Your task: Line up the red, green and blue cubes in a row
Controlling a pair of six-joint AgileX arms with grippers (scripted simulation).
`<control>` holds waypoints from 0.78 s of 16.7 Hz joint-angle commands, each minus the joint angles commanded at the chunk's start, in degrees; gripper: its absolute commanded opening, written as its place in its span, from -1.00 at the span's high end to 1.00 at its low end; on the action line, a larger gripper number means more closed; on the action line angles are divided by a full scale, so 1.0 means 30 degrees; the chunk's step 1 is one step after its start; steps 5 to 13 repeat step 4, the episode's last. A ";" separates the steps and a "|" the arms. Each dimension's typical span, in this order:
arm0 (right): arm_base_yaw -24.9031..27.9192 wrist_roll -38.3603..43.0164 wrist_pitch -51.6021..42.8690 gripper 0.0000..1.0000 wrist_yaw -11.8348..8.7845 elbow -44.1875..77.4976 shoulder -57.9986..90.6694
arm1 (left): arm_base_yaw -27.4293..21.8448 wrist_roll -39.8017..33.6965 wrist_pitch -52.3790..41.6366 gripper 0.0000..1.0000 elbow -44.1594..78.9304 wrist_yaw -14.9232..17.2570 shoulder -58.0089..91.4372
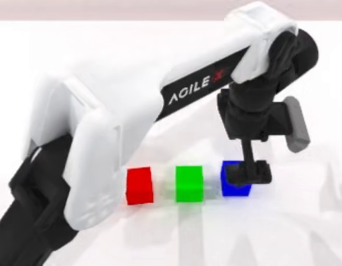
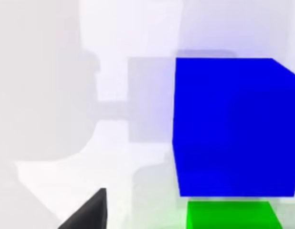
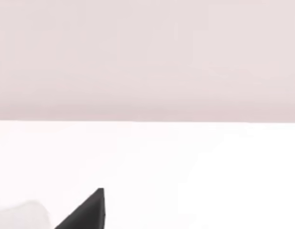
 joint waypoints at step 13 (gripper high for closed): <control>0.0000 0.0000 0.0000 -1.00 0.0000 0.0000 0.0000 | 0.0140 -0.0023 -0.1426 -1.00 0.1430 -0.0002 -0.0060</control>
